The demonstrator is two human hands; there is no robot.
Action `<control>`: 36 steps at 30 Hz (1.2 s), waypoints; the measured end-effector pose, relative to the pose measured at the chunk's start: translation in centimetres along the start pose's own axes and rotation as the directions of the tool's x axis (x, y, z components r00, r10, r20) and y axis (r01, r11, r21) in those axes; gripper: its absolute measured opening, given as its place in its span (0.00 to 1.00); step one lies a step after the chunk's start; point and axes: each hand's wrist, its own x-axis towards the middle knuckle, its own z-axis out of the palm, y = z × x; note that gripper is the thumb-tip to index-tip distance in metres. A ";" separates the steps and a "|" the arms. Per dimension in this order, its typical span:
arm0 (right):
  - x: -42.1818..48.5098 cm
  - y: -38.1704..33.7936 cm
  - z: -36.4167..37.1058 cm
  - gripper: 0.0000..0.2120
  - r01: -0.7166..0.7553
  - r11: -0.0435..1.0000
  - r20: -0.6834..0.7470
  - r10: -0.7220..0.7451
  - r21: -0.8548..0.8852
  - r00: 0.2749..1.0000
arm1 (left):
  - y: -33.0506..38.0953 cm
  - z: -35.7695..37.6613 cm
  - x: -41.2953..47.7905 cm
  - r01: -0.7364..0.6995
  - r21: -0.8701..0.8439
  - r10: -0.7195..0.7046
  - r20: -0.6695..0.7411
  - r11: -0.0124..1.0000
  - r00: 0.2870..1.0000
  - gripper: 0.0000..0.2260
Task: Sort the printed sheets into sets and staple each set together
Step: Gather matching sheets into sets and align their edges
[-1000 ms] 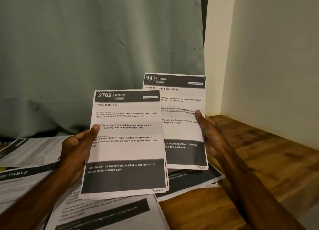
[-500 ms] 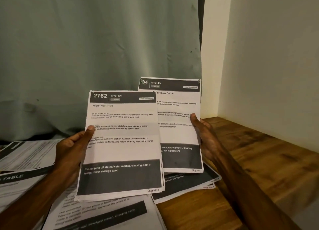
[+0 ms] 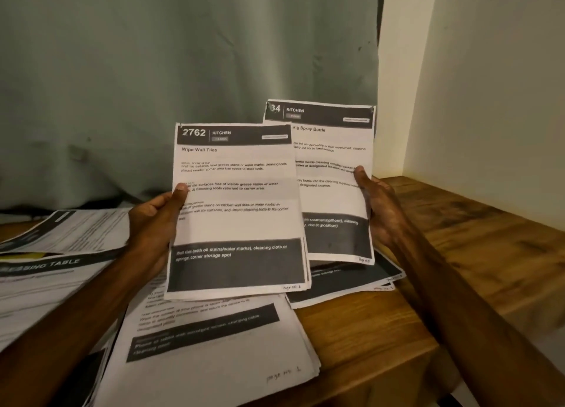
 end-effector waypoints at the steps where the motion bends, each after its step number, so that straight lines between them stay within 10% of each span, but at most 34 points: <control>1: 0.0 0.2 0.2 0.20 -0.006 1.000 0.001 0.006 -0.006 1.000 | -0.1 -0.1 0.0 0.001 -0.002 -0.001 -0.001 1.000 1.000 0.15; 16: -1.4 3.2 3.3 0.19 -0.215 0.972 0.311 0.235 -0.098 0.921 | -1.6 2.5 -0.5 0.357 -0.355 -0.313 0.177 0.864 0.933 0.14; 22: -3.1 2.9 4.0 0.12 -0.186 0.980 0.498 0.193 -0.065 0.845 | -2.2 3.4 -0.4 0.284 -0.176 -0.258 0.158 0.942 0.953 0.15; 26: -1.9 2.6 3.6 0.10 0.014 0.949 0.336 0.097 -0.315 0.937 | -2.1 3.4 -0.3 0.214 -0.092 -0.205 0.094 0.972 0.974 0.12; 28: -0.7 2.5 2.1 0.17 0.146 0.839 0.254 -0.010 -0.525 0.967 | -1.6 3.0 -0.1 0.179 -0.076 -0.176 0.044 0.981 0.983 0.09; 32: 1.1 1.9 -2.2 0.15 0.235 0.289 0.141 -0.313 -0.928 0.939 | -1.3 1.1 1.0 0.141 -0.087 -0.142 -0.007 0.986 0.990 0.07; 36: 2.0 2.2 -4.0 0.30 -0.042 0.113 -0.041 0.013 -0.993 0.999 | -1.3 0.5 1.4 0.153 -0.093 -0.157 -0.034 0.984 0.987 0.07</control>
